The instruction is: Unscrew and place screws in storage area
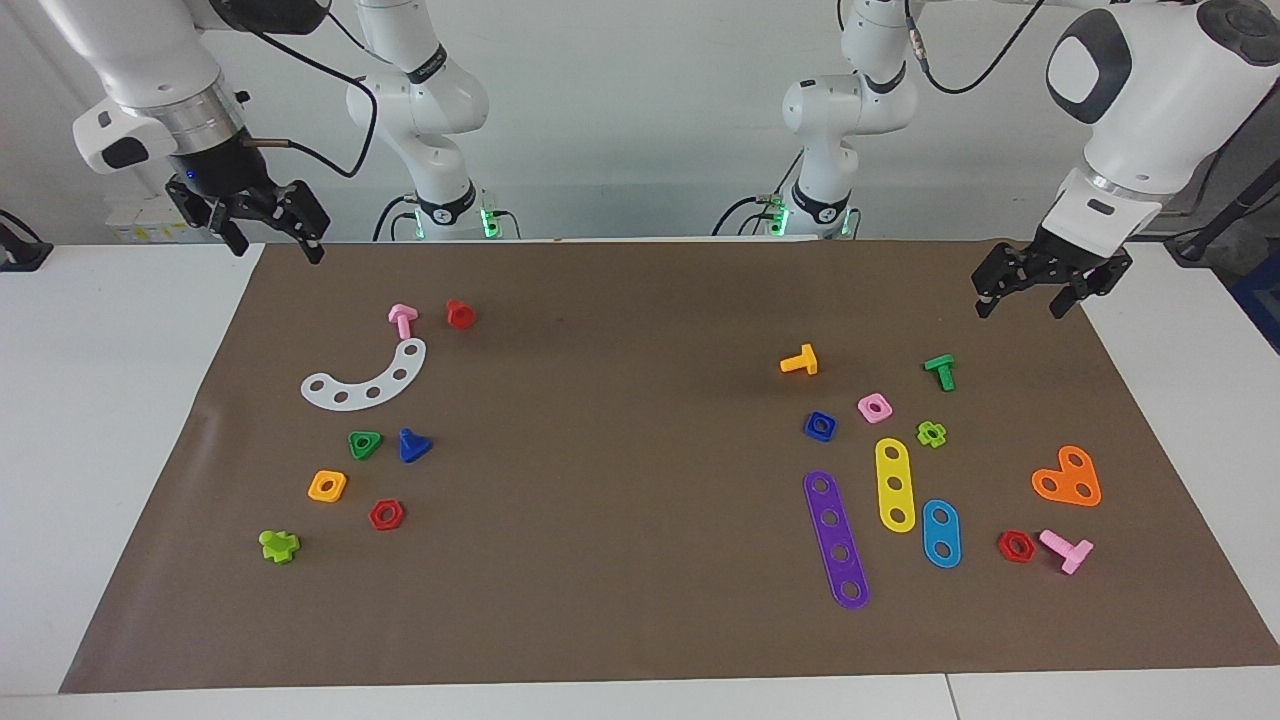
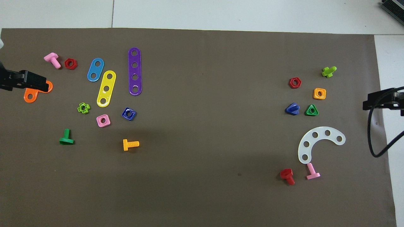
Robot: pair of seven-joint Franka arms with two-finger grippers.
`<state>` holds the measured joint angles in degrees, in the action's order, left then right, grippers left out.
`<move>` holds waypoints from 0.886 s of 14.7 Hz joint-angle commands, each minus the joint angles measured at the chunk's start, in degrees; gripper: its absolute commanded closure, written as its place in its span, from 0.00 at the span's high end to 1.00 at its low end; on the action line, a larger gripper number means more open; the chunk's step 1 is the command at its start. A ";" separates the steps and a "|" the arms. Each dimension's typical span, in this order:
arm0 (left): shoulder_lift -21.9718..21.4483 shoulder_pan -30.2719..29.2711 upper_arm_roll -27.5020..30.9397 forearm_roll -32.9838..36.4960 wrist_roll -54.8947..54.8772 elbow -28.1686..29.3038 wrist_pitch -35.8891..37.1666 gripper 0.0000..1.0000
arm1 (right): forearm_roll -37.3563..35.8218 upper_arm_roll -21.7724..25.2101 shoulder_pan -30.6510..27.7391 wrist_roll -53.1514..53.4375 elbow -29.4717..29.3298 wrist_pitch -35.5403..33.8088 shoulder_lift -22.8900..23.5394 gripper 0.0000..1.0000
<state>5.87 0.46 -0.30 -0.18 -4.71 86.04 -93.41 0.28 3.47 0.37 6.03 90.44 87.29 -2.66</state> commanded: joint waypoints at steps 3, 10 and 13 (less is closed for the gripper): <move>-1.92 -0.29 -0.05 -0.26 -0.12 2.38 -0.80 1.00 | -3.17 -0.66 3.14 -2.87 1.76 0.33 -0.68 1.00; -1.92 -0.29 -0.05 -0.26 -0.12 2.29 -0.80 1.00 | -2.30 -0.83 2.89 -2.78 1.14 -0.36 -0.68 1.00; -1.92 -0.29 -0.05 -0.26 -0.12 2.29 -0.80 1.00 | -2.30 -0.74 2.53 -2.69 1.05 -0.98 -0.86 1.00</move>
<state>5.84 0.46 -0.30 -0.18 -4.71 86.08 -93.41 -1.95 2.87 3.58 4.34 91.21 87.22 -2.65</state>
